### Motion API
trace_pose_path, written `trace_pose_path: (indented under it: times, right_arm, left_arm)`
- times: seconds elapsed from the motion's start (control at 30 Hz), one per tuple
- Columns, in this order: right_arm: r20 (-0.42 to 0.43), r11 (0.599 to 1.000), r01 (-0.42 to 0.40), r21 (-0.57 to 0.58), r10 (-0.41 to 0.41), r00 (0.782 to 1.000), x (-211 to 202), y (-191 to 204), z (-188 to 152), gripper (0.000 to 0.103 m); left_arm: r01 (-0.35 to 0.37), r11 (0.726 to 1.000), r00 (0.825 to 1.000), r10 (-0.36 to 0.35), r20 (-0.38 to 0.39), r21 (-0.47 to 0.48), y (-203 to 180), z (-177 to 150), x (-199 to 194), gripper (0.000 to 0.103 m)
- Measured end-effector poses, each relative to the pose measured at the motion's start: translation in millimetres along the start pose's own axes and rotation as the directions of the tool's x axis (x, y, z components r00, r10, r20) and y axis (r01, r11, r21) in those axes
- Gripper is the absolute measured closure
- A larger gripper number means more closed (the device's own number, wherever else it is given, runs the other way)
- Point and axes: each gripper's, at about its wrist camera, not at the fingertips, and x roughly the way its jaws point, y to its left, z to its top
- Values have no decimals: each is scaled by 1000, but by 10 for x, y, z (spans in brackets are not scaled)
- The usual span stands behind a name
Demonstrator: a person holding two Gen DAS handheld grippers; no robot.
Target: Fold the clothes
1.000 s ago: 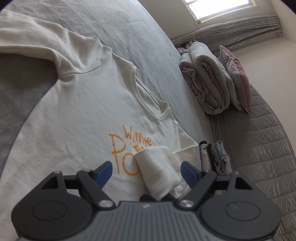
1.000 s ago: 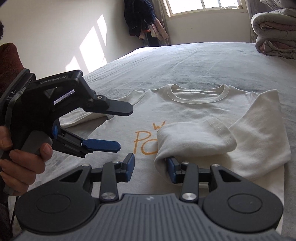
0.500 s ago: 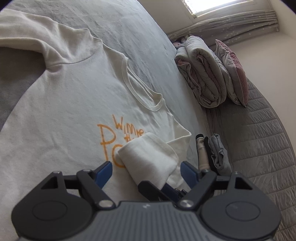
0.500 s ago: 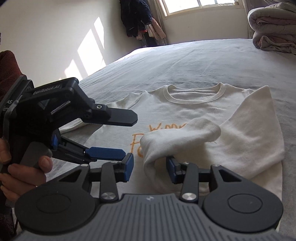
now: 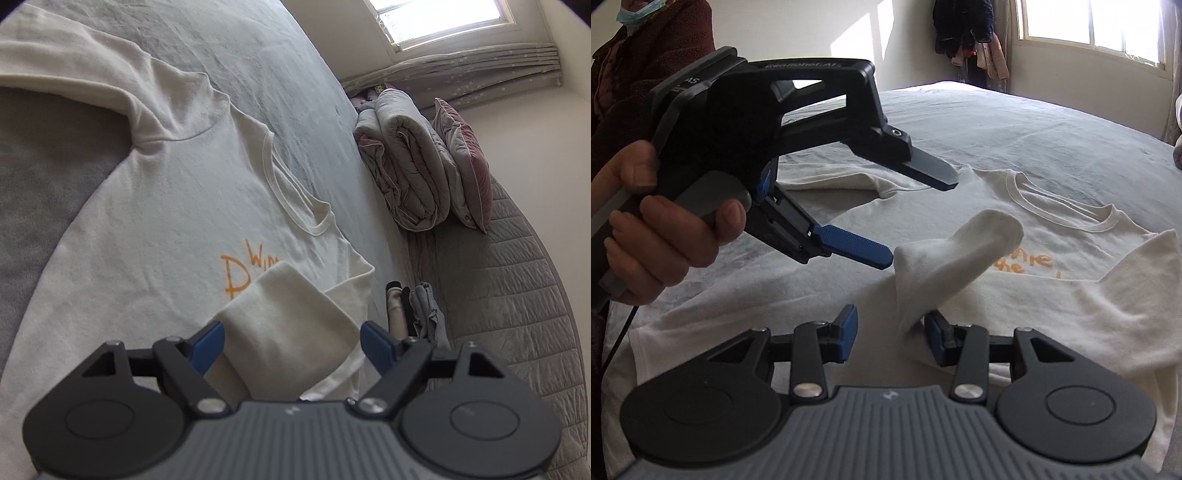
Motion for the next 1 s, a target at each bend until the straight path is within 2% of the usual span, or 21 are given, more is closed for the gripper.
trace_pose_path:
  times: [0.23, 0.3, 0.37, 0.4, 0.47, 0.53, 0.63, 0.77, 1.0]
  right_arm:
    - [-28, 997, -52, -53, 51, 998, -58, 68, -18, 57]
    - [-40, 996, -66, -59, 64, 997, -79, 63, -22, 57]
    - [-46, 996, -70, -52, 68, 997, -114, 22, -29, 57]
    - [-42, 997, -64, -37, 62, 997, -136, -25, -29, 57]
    - [-29, 999, -33, 2, 33, 999, -183, -146, -29, 57]
    - [-12, 999, 23, 42, -23, 1000, -250, -291, -51, 57]
    - [1, 983, 154, 98, -155, 988, -373, -563, -120, 56]
    - [-3, 928, 309, 210, -315, 949, -494, -952, -208, 55]
    - [48, 855, 320, 408, -370, 928, -744, -1479, -185, 55]
  left_arm:
    - [-56, 998, 998, 55, -8, -44, 149, -20, -148, 23]
    - [-90, 995, 996, 90, -17, -32, 170, -35, -182, 30]
    - [-134, 991, 991, 134, -29, -15, 189, -71, -196, 49]
    - [-153, 988, 988, 153, -34, -7, 206, -94, -203, 54]
    - [-186, 982, 982, 186, -38, 12, 223, -131, -220, 71]
    - [-219, 975, 975, 220, -34, 41, 217, -160, -242, 79]
    - [-280, 954, 959, 283, -21, 105, 161, -172, -236, 99]
    - [-306, 938, 951, 308, 14, 165, 39, -117, -248, 99]
    - [-321, 898, 947, 301, 112, 302, -326, 89, -340, 99]
